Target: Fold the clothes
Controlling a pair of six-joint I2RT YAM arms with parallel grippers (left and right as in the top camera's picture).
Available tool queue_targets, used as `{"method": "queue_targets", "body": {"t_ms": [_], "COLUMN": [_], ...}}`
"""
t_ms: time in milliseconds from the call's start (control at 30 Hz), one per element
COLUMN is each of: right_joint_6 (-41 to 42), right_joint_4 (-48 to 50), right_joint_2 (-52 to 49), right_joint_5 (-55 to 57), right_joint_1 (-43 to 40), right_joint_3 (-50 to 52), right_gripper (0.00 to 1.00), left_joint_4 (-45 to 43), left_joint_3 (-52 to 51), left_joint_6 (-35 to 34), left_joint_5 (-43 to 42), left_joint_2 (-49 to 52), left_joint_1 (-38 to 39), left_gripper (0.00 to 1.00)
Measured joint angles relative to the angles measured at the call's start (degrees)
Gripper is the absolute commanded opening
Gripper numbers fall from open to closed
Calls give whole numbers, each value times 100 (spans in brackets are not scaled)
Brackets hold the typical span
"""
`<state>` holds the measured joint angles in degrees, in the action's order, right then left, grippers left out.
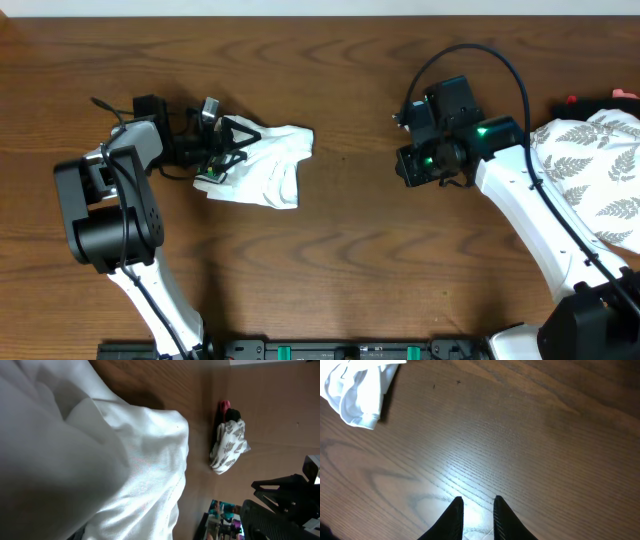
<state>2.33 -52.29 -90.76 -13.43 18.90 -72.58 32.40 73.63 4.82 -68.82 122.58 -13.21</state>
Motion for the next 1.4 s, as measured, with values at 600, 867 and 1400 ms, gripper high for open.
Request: {"method": "queue_targets", "body": {"t_ms": [600, 867, 1400], "right_joint_6": [0, 0, 0], "right_joint_4": [-33, 7, -37], "right_joint_2": [0, 0, 0], "right_joint_5": [-2, 2, 2], "right_joint_1": [0, 0, 0], "right_joint_3": [0, 0, 0], "right_gripper": [20, 20, 19], "left_joint_4": [22, 831, 162], "left_joint_3": [-11, -120, -1198], "left_joint_6": [-24, -22, -533], "left_joint_5": [1534, 2267, 4743], "left_joint_2": [-2050, -2201, -1814], "left_joint_1": [70, 601, 1104], "left_gripper": [98, 98, 98]}}
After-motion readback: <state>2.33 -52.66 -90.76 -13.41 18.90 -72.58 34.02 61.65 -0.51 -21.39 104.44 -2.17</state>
